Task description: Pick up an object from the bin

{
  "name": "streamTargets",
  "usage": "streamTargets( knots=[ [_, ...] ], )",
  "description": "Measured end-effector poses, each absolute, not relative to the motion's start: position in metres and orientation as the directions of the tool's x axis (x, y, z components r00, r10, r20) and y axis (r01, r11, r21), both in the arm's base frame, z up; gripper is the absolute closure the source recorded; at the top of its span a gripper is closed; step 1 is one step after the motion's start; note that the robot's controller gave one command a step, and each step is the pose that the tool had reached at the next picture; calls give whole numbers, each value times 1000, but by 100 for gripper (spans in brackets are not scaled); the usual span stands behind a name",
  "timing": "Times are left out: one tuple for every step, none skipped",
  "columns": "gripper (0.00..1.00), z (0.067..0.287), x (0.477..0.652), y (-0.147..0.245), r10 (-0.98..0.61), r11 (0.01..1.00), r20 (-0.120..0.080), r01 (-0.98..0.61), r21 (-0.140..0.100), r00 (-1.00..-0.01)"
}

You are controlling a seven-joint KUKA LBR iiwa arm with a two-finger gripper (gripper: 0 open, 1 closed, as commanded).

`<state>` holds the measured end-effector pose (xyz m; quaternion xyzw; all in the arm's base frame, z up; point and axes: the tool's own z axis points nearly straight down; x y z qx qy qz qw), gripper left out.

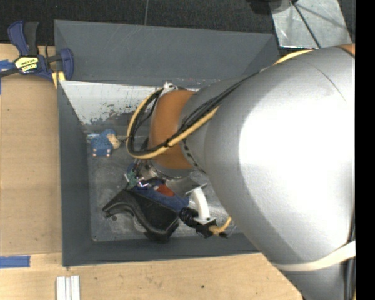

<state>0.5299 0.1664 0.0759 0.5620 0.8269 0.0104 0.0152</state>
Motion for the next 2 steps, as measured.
streamTargets(
  knots=[
    [100,77,531,165,930,368,-17,929,34,-368],
    [100,187,534,164,929,371,-4,929,12,-371]
  ],
)
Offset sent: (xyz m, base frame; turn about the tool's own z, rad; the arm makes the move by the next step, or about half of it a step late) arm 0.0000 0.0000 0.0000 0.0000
